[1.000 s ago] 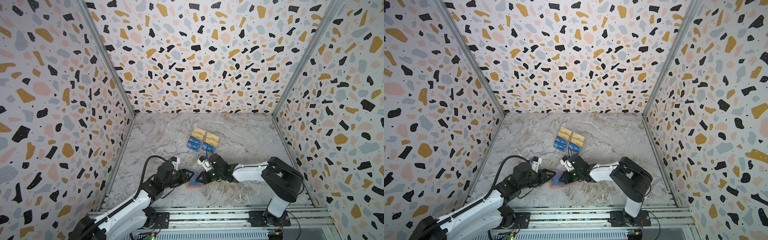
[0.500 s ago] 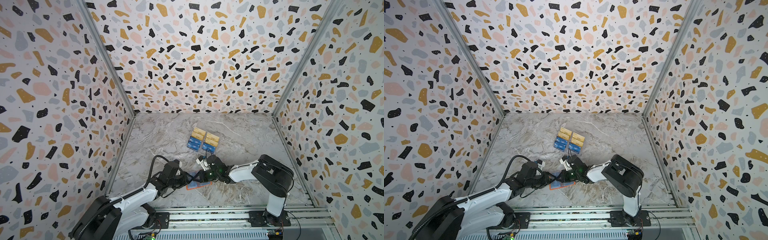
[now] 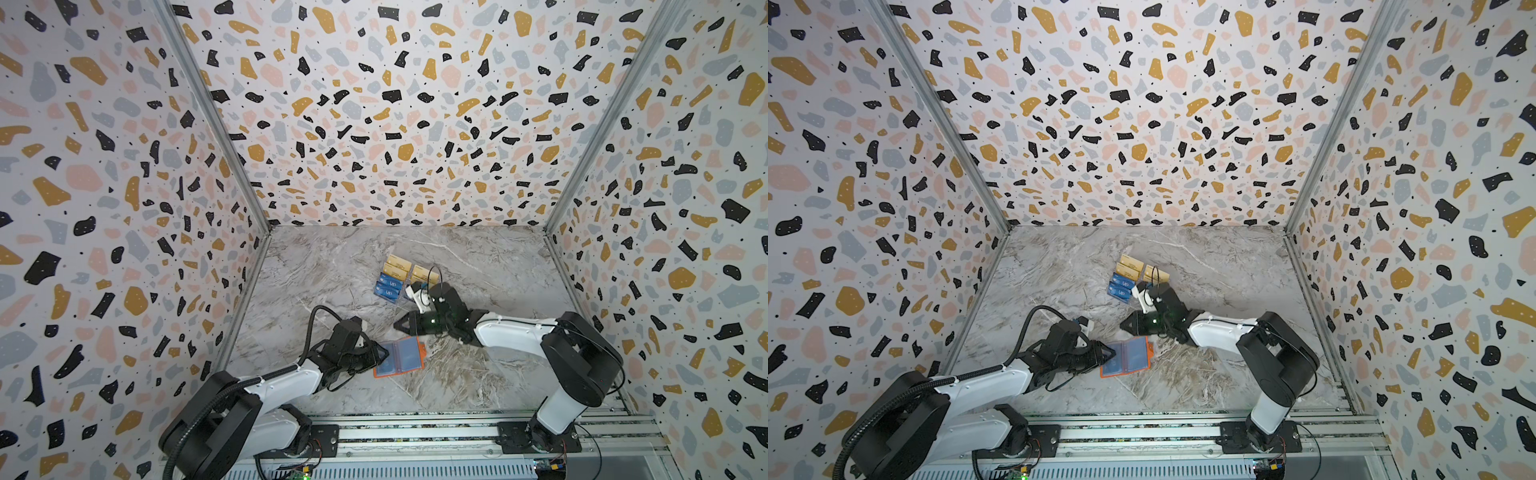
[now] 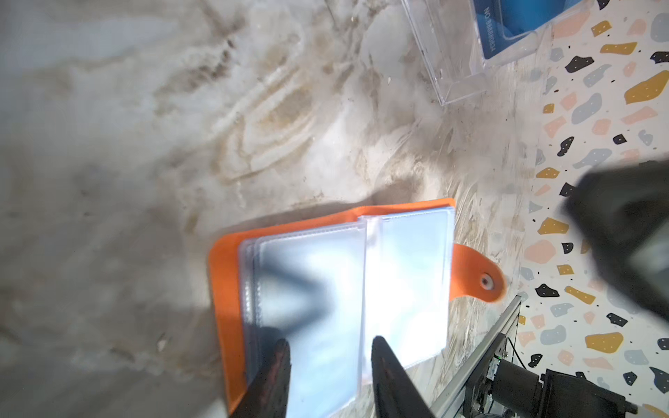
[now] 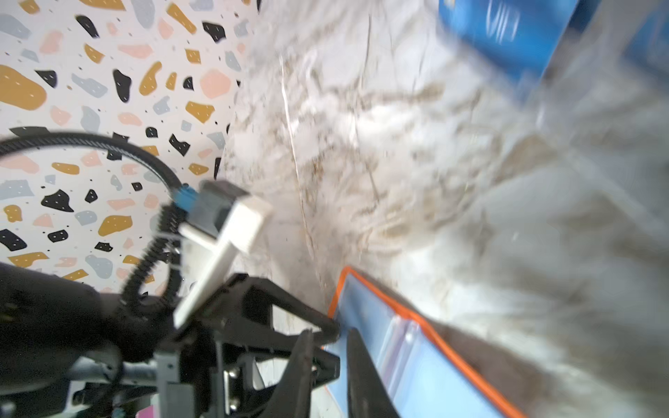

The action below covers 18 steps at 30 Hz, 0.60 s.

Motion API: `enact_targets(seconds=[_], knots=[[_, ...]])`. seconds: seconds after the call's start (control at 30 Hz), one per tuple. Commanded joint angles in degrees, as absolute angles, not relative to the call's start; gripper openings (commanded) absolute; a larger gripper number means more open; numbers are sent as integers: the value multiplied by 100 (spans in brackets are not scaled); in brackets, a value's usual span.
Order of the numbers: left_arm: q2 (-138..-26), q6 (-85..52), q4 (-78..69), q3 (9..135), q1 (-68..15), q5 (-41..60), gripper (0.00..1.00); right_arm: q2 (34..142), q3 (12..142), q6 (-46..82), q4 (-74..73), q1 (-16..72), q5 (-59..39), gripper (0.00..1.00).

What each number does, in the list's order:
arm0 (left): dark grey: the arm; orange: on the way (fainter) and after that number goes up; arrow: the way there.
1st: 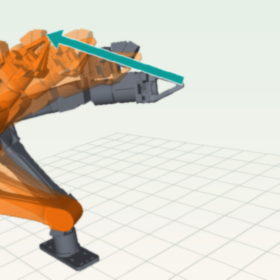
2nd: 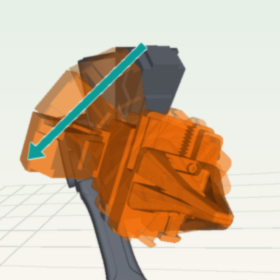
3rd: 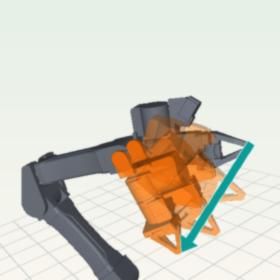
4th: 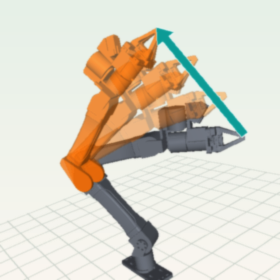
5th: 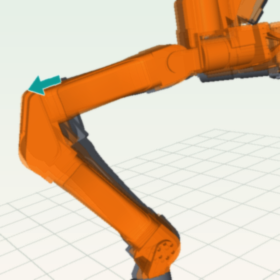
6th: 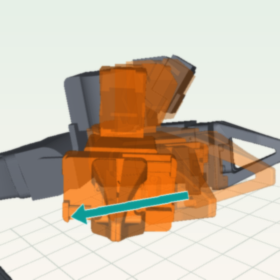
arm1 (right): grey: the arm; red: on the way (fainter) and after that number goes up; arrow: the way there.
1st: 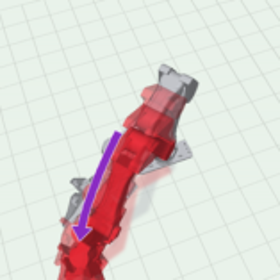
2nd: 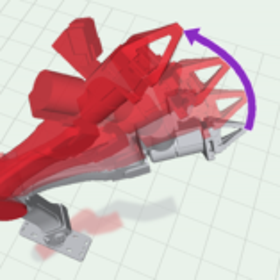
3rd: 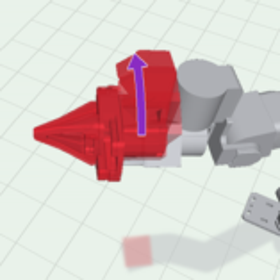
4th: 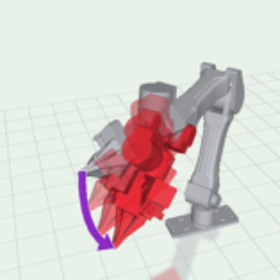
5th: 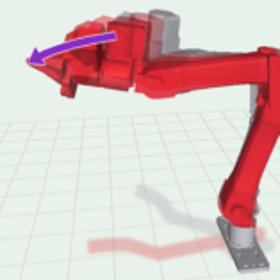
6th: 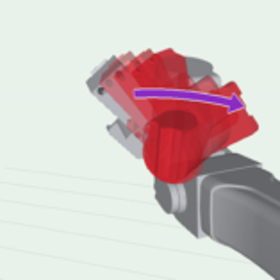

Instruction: Put the credit cards into the card holder

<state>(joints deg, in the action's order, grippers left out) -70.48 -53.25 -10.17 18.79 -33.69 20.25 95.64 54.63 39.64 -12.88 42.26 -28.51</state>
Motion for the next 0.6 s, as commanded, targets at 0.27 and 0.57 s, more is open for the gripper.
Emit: enact_targets(seconds=[0.27, 0.57], knots=[[-7374, -4658, -594, 2188, -3349, 1970, 40, 10304, 7687, 1568, 1400, 3478, -2466, 25], [-7275, -4658, -517, 2219, -3349, 1986, 40, 10714, 8417, 851, 2244, 3479, -1536, 26]])
